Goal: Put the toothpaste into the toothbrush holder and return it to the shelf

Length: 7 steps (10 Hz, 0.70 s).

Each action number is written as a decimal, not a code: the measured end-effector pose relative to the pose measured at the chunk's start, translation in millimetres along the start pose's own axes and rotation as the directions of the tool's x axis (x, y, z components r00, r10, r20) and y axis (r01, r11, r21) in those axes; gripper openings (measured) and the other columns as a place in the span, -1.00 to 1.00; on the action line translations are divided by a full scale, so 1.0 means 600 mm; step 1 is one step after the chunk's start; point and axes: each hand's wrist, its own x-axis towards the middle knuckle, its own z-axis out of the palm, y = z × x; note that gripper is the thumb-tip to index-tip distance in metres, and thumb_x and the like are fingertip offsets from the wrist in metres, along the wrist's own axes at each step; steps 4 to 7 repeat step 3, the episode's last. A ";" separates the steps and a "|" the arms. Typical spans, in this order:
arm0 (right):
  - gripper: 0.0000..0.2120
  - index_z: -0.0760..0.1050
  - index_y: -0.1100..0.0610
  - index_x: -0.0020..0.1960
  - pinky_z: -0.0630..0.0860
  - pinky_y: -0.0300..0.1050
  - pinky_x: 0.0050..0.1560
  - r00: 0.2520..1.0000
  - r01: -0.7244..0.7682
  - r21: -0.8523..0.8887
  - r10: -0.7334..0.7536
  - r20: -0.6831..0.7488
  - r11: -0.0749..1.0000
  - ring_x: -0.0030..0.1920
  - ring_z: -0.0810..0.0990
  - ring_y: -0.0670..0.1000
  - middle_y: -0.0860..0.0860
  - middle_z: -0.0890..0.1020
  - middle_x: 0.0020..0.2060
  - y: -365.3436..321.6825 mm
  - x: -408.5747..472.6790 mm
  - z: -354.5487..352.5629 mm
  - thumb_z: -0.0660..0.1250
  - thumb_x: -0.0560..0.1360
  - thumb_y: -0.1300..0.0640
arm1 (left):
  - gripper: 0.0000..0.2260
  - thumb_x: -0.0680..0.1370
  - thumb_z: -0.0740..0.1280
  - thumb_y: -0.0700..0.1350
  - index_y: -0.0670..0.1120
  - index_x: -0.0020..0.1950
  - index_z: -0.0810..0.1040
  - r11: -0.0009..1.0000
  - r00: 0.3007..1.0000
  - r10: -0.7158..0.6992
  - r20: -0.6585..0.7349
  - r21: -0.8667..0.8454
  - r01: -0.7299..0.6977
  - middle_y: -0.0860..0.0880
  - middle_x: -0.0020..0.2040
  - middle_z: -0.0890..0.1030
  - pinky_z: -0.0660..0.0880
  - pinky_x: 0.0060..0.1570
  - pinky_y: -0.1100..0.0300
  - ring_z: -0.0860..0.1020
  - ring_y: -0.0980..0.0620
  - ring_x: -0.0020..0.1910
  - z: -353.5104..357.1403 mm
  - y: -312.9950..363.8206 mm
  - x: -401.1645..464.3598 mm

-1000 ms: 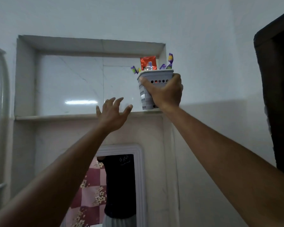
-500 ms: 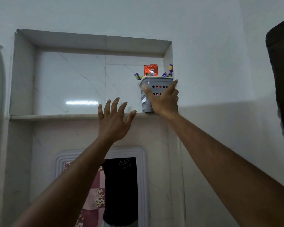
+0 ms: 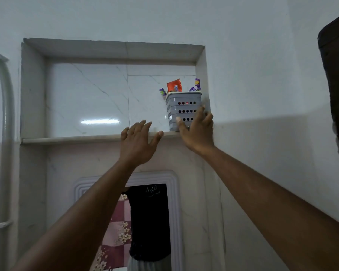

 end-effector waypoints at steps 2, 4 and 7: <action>-0.39 0.38 0.15 0.63 0.51 0.18 0.43 0.974 0.198 0.098 -0.184 -0.132 0.975 0.47 0.50 0.16 0.12 0.51 0.47 0.021 -0.052 -0.059 0.33 0.72 -0.18 | -0.40 0.66 0.28 0.30 -0.03 0.59 0.45 0.948 0.992 -0.111 -0.052 -0.304 0.090 -0.07 0.55 0.51 0.35 0.51 -0.09 0.42 -0.12 0.55 -0.060 0.007 -0.045; -0.42 0.45 0.13 0.60 0.50 0.13 0.46 0.969 0.240 0.134 -0.229 -0.091 0.961 0.47 0.52 0.11 0.07 0.58 0.45 0.022 -0.077 -0.082 0.34 0.72 -0.21 | -0.39 0.65 0.27 0.32 -0.03 0.58 0.44 0.954 0.992 -0.103 -0.075 -0.290 0.077 -0.06 0.54 0.51 0.39 0.50 -0.13 0.44 -0.09 0.54 -0.077 0.006 -0.082; -0.42 0.45 0.13 0.60 0.50 0.13 0.46 0.969 0.240 0.134 -0.229 -0.091 0.961 0.47 0.52 0.11 0.07 0.58 0.45 0.022 -0.077 -0.082 0.34 0.72 -0.21 | -0.39 0.65 0.27 0.32 -0.03 0.58 0.44 0.954 0.992 -0.103 -0.075 -0.290 0.077 -0.06 0.54 0.51 0.39 0.50 -0.13 0.44 -0.09 0.54 -0.077 0.006 -0.082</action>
